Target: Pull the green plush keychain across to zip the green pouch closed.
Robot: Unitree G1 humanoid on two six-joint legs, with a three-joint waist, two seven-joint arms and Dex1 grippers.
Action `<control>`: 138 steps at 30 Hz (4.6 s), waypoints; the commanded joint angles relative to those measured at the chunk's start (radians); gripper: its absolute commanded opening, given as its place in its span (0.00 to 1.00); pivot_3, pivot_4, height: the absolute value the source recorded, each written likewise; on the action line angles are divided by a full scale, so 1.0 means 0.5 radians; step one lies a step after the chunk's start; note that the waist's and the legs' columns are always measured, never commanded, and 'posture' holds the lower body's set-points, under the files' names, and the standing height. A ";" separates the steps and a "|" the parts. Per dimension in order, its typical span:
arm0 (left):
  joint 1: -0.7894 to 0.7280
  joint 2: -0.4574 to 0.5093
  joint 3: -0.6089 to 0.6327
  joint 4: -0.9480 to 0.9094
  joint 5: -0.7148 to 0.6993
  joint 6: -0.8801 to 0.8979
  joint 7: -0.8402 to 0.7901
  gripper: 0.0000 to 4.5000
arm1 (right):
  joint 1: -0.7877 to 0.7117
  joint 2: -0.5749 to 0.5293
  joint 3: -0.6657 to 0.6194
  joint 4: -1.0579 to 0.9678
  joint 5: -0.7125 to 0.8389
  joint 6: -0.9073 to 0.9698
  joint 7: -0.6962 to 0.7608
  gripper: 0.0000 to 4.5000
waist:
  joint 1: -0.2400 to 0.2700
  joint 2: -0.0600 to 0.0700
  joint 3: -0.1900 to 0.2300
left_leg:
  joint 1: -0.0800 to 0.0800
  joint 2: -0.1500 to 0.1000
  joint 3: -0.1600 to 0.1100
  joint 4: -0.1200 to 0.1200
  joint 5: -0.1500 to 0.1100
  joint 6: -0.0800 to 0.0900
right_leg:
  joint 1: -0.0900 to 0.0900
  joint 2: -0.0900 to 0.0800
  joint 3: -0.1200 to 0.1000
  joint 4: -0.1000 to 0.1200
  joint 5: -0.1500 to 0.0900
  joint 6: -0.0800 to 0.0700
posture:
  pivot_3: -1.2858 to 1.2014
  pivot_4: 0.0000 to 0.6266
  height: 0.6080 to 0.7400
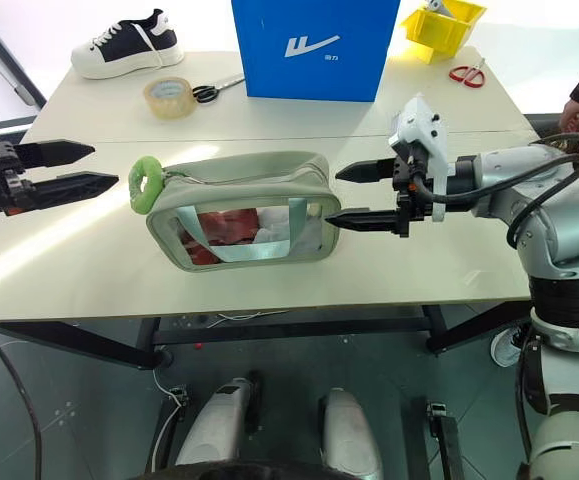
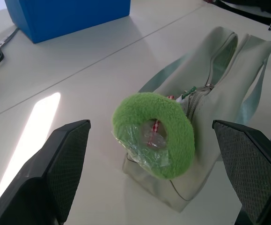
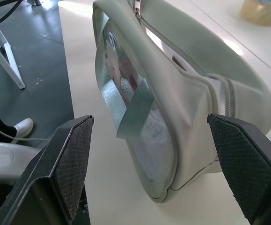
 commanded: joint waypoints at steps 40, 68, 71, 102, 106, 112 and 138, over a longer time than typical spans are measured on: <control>-0.579 -0.626 -0.123 0.137 -0.152 0.002 0.448 0.01 | 0.044 0.211 0.119 0.011 -0.134 -0.232 -0.190 0.00 | 0.006 -0.001 -0.001 | 0.000 0.000 -0.004 0.020 -0.001 0.001 | 0.003 0.004 -0.001 0.019 0.000 0.001 | 0.52 0.24 1.00; 0.158 -0.235 -0.223 -0.264 -0.003 -0.091 0.107 0.82 | 0.011 0.254 0.139 0.054 -0.190 -0.268 -0.197 0.00 | 0.004 -0.004 -0.002 | 0.002 0.004 -0.004 0.018 -0.001 0.000 | 0.001 0.002 0.001 0.022 -0.001 -0.004 | 0.52 0.24 1.00; 0.206 -0.267 -0.315 -0.280 0.107 -0.207 0.128 0.82 | 0.004 0.251 0.137 0.051 -0.192 -0.262 -0.194 0.00 | 0.010 -0.004 -0.002 | 0.002 0.009 -0.004 0.019 -0.001 -0.001 | 0.003 0.000 0.000 0.020 -0.003 -0.009 | 0.52 0.24 1.00; 0.064 -0.320 -0.413 -0.082 0.374 -0.465 0.061 0.00 | -1.075 1.141 0.173 1.292 -0.353 -0.217 -0.772 0.55 | -0.043 -0.004 -0.002 | 0.000 0.019 0.016 0.013 -0.001 0.000 | -0.005 0.008 0.003 0.020 0.002 -0.005 | 0.52 0.24 1.00; 0.059 -0.330 -0.416 -0.099 0.376 -0.462 0.066 0.00 | -1.196 1.217 0.285 1.690 -0.533 -0.343 -0.702 0.55 | -0.041 -0.003 -0.002 | -0.002 0.016 0.018 0.015 -0.001 0.000 | -0.006 0.010 0.003 0.020 0.003 -0.004 | 0.52 0.24 1.00; 0.144 -0.318 -0.368 -0.155 0.363 -0.446 0.090 0.00 | -1.300 1.257 0.268 1.886 -0.508 -0.110 -0.453 0.55 | -0.052 -0.003 -0.002 | -0.001 0.019 0.018 0.014 -0.001 0.000 | -0.007 0.013 0.003 0.021 0.003 -0.004 | 0.52 0.24 1.00; 0.125 -0.352 -0.412 -0.130 0.396 -0.499 0.126 0.00 | -1.332 1.229 0.029 1.801 -0.451 0.194 -0.444 0.99 | -0.052 -0.003 -0.002 | -0.001 0.019 0.018 0.013 -0.002 -0.001 | -0.010 0.012 0.004 0.023 0.003 -0.005 | 0.52 0.24 1.00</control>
